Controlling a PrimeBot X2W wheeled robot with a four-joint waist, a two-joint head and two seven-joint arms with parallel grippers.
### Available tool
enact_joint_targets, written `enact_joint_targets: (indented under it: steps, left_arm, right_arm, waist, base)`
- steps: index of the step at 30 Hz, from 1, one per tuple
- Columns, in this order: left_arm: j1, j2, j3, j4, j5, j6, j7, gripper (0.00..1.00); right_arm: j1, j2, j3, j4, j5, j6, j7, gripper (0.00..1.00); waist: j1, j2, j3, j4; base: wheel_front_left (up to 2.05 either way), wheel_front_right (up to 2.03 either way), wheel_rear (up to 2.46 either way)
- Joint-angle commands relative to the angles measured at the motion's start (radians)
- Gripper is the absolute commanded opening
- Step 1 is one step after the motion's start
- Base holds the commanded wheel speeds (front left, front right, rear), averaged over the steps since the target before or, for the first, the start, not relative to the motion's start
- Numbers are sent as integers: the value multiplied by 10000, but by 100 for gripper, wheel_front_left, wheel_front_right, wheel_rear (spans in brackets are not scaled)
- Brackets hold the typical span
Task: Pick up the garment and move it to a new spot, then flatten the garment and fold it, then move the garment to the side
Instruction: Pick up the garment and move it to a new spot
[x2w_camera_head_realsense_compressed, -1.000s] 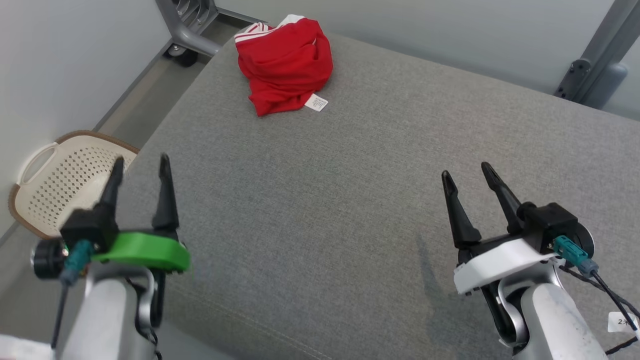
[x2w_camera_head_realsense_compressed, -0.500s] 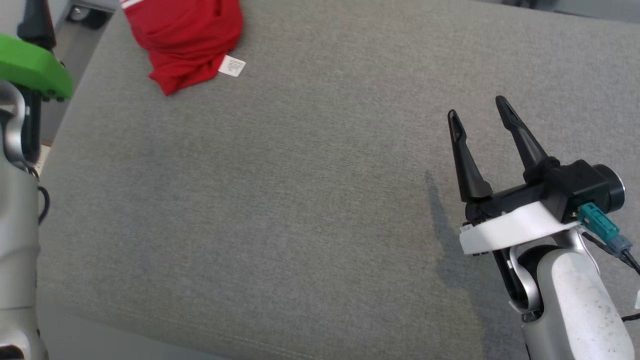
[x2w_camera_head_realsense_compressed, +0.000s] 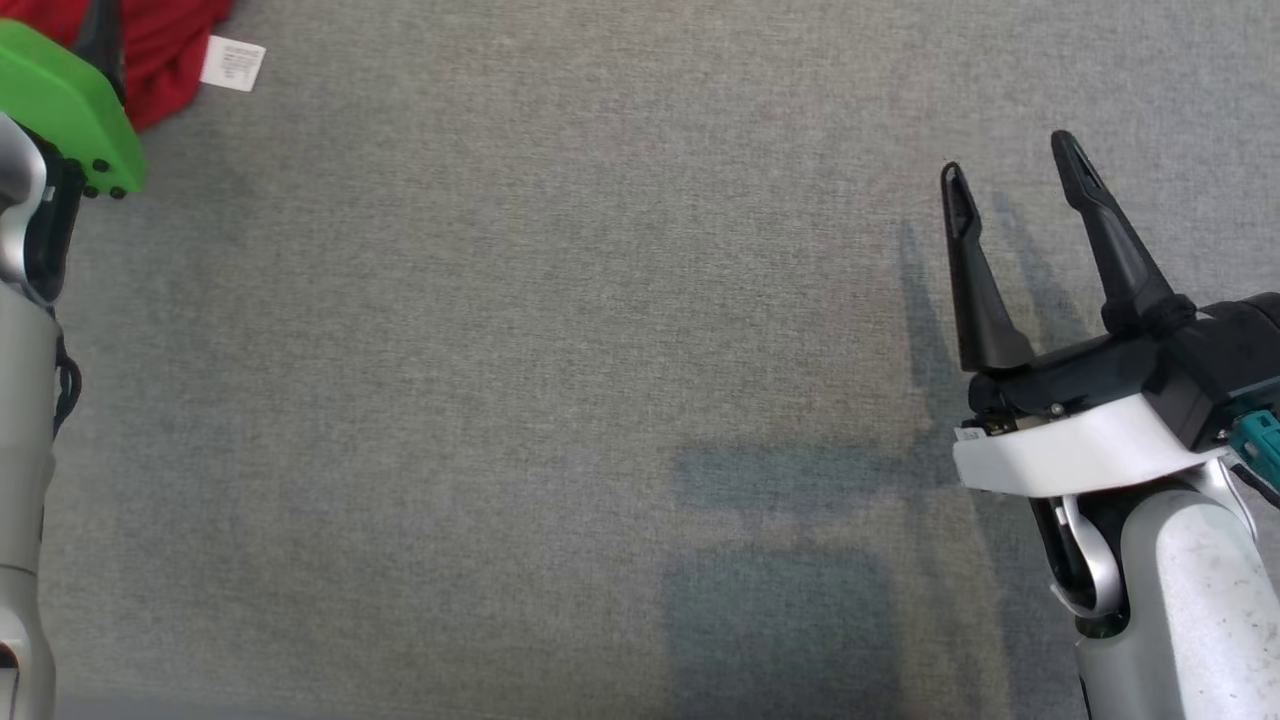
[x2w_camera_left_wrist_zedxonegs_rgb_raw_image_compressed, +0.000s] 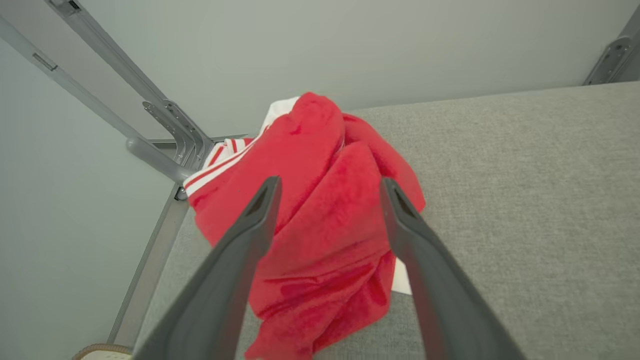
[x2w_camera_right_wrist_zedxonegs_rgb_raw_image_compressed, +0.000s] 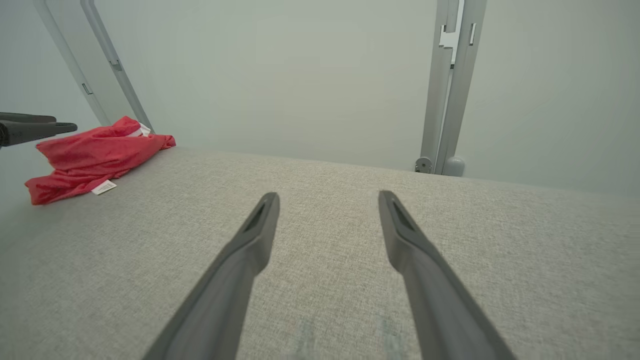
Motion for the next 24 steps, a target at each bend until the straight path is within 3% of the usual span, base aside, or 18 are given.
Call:
enact_joint_targets:
  steps: [1,12,13,14,15,24]
  left_arm:
    - [-221,168,-91,186,-81,-12,-8,100]
    - [-684,658,-345,1809,38,76,-540,100]
    - [-728,660,-341,1908,47,122,-638,58]
    - [-774,667,-350,1998,92,189,-789,10]
    - [-798,655,-361,2080,90,214,-929,0]
    - [-1115,807,-618,2407,330,171,-1970,0]
  right_arm:
    - [-177,-47,-35,-157,-108,1,15,100]
    - [-31,-115,-86,-735,-222,1,198,100]
    - [-33,-118,-123,-754,-232,1,192,100]
    - [-41,-114,-161,-771,-246,1,174,100]
    - [-51,-109,-180,-774,-262,1,149,100]
    - [24,-28,-92,-214,-59,1,-163,100]
  waist:
    - [-2,-1,661,-631]
    - [-2,-1,917,-892]
    - [-2,-1,914,-889]
    - [-2,-1,897,-879]
    - [-2,-1,862,-868]
    - [-2,-1,-191,-859]
  base:
    - [0,0,0]
    - [0,0,0]
    - [0,0,0]
    - [0,0,0]
    - [0,0,0]
    - [0,0,0]
